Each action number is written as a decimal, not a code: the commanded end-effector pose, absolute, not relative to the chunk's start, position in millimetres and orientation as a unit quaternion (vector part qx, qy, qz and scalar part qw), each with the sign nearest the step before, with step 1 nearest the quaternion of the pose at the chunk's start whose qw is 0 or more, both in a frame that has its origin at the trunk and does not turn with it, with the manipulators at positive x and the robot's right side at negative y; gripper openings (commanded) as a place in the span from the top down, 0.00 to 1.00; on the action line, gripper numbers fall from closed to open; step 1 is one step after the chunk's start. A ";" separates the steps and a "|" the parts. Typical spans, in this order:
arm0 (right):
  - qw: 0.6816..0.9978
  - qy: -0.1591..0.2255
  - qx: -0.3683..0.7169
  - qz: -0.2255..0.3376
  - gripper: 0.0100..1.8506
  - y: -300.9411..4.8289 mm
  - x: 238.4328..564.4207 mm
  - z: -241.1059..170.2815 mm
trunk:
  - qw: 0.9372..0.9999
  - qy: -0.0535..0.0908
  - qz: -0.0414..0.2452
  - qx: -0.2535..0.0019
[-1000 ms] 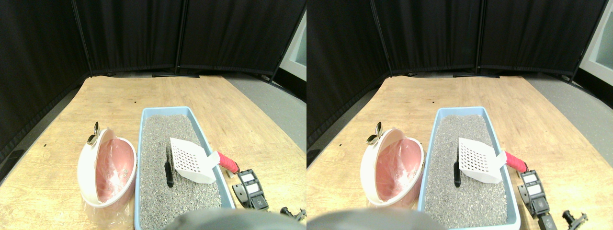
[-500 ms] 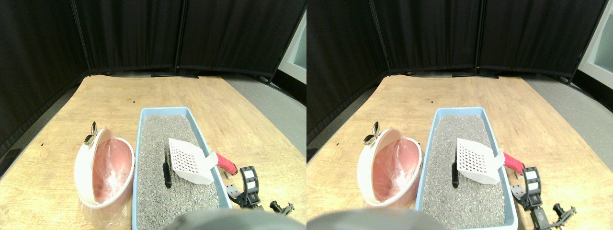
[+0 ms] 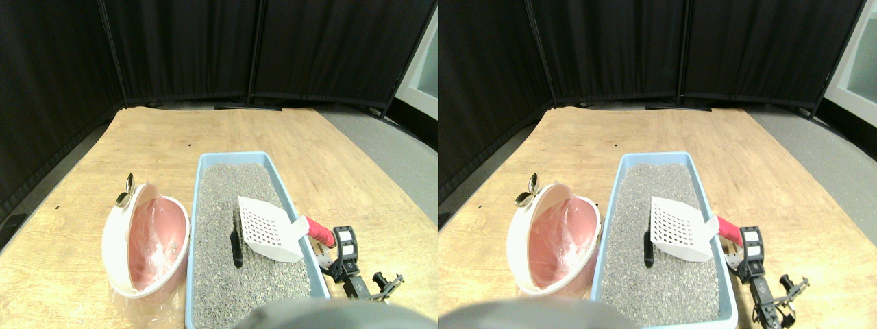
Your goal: Scoop (unimanual)
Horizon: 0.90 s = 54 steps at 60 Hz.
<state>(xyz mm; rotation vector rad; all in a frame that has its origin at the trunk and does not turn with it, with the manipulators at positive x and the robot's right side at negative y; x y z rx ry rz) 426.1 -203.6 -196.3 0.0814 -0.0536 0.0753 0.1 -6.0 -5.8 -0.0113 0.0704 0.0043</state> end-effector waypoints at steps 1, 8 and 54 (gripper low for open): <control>0.998 -0.033 0.054 0.029 0.53 -204.9 429.9 -196.5 | 0.999 0.032 0.002 -0.017; 0.997 -0.018 0.067 0.019 0.57 -209.4 433.6 -202.0 | 0.999 0.031 0.002 -0.017; 0.998 0.014 0.069 -0.001 0.51 -216.7 464.1 -197.0 | 1.000 0.019 0.007 -0.024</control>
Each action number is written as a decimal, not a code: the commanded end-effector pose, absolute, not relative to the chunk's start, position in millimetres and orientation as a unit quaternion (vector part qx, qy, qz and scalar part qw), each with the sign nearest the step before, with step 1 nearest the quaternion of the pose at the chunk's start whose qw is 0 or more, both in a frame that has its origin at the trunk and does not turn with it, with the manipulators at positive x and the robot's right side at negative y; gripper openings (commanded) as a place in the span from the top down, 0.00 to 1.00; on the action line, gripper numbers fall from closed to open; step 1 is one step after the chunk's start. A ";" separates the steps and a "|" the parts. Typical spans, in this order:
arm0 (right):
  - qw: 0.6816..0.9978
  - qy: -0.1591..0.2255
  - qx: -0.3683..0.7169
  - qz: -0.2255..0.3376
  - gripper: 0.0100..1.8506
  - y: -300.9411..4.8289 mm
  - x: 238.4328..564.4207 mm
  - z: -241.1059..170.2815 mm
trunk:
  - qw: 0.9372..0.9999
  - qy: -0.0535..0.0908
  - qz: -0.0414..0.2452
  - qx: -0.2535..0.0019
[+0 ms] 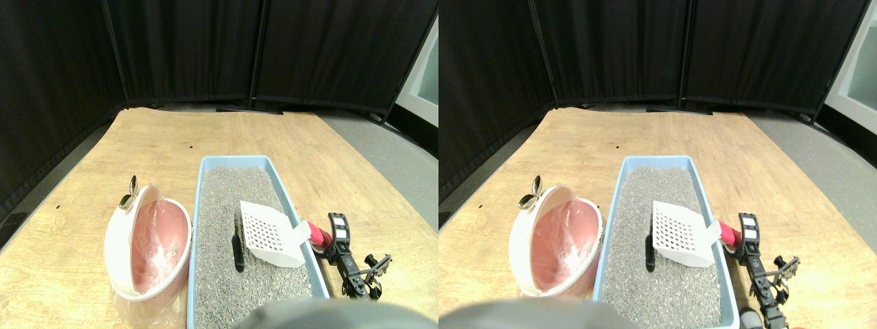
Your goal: Scoop (unimanual)
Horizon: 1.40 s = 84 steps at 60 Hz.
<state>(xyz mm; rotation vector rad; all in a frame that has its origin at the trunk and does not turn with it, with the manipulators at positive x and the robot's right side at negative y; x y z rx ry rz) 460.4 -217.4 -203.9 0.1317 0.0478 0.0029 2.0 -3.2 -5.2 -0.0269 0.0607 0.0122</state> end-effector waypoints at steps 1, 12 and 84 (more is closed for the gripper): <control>0.998 0.014 0.069 -0.001 0.51 -216.7 464.1 -197.0 | 1.000 0.019 0.007 -0.024; 0.997 0.016 0.076 0.001 0.50 -215.2 469.7 -196.5 | 0.999 0.022 0.007 -0.026; 0.996 -0.053 0.012 0.075 0.97 -231.4 479.4 -162.6 | 0.998 0.034 0.021 -0.048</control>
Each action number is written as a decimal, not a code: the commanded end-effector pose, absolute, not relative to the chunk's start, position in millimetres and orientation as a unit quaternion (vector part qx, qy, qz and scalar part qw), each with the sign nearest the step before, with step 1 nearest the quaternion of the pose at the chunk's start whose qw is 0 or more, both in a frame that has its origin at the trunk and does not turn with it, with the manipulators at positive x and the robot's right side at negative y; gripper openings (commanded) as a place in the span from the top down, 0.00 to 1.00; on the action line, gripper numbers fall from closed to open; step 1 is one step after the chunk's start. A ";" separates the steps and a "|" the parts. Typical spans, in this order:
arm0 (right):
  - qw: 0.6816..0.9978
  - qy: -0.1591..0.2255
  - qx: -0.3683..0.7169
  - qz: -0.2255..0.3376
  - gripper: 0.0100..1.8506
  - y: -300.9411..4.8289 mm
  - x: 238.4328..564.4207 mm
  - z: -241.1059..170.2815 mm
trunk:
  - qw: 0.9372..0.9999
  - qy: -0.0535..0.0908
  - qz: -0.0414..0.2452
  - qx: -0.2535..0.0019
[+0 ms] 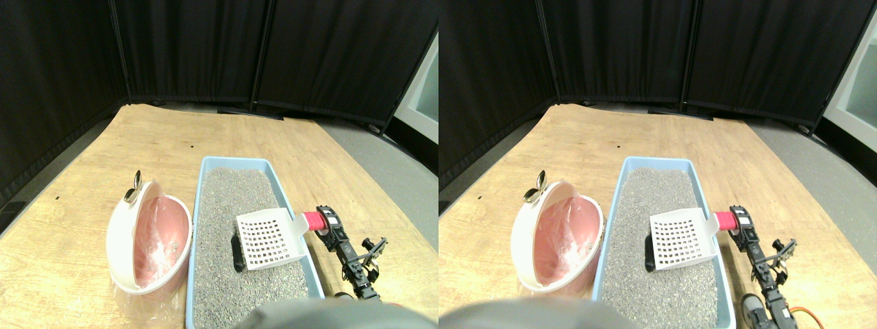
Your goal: Scoop (unimanual)
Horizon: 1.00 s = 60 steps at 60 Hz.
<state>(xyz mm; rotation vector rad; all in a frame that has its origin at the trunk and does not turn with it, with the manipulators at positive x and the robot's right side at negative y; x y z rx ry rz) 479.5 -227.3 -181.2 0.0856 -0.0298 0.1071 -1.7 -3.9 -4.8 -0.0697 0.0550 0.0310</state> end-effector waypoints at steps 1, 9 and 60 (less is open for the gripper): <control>0.995 -0.059 -0.002 0.083 0.97 -231.2 479.4 -157.9 | 0.998 0.034 0.021 -0.048; 0.989 -0.086 -0.048 0.107 0.97 -227.0 479.3 -131.3 | 0.998 0.034 0.023 -0.054; 0.946 -0.110 -0.204 0.228 0.97 -200.1 503.0 -45.0 | 0.990 0.045 0.073 -0.107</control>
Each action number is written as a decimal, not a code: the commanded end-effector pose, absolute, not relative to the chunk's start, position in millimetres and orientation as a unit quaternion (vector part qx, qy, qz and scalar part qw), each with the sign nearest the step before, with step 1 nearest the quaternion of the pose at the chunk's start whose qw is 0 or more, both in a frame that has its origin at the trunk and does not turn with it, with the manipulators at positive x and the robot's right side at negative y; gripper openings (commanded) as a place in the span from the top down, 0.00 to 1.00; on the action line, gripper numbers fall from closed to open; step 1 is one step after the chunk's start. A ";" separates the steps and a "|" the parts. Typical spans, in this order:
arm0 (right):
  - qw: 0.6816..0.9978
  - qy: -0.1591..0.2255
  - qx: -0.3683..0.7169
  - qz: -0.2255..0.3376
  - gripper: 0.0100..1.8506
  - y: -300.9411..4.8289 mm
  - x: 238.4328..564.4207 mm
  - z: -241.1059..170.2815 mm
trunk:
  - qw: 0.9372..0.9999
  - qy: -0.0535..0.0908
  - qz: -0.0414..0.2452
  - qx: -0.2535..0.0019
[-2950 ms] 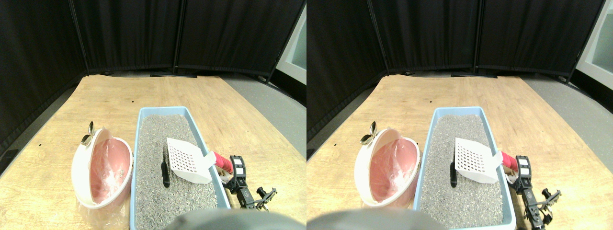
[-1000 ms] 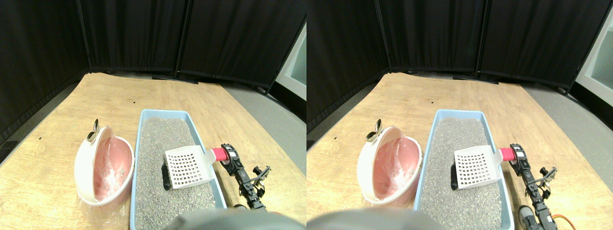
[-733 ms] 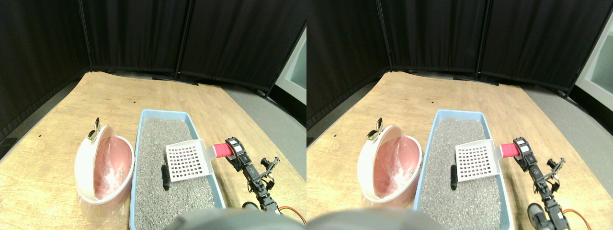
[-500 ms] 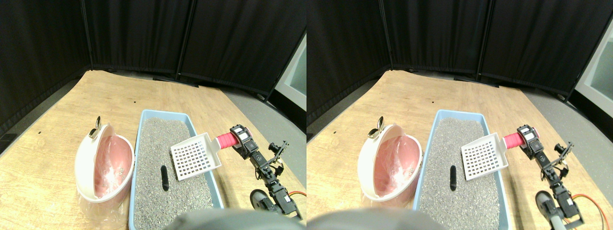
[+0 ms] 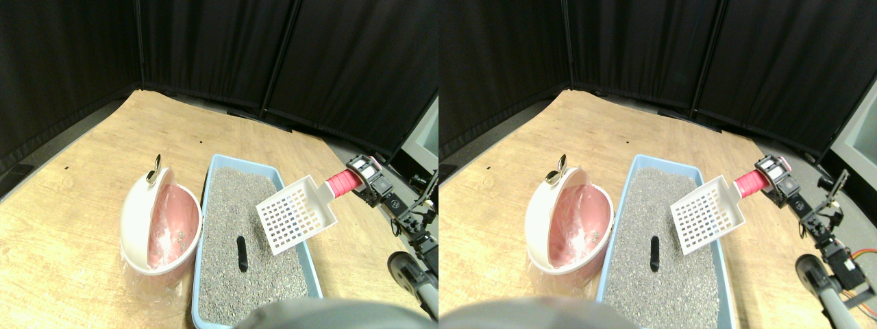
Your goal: Scoop (unimanual)
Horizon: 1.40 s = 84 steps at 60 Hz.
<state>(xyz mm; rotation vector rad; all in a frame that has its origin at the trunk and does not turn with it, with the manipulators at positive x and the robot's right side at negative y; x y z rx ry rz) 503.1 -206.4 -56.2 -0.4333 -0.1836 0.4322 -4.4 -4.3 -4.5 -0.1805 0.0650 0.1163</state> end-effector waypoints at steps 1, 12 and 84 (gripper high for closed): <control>0.944 -0.111 -0.208 0.232 0.97 -199.0 503.6 -44.8 | 0.990 0.046 0.075 -0.109; 0.937 -0.091 -0.236 0.240 0.97 -189.2 511.1 -48.9 | 0.987 0.051 0.088 -0.123; 0.895 -0.042 -0.354 0.268 0.97 -144.0 498.7 -87.1 | 0.981 0.074 0.109 -0.144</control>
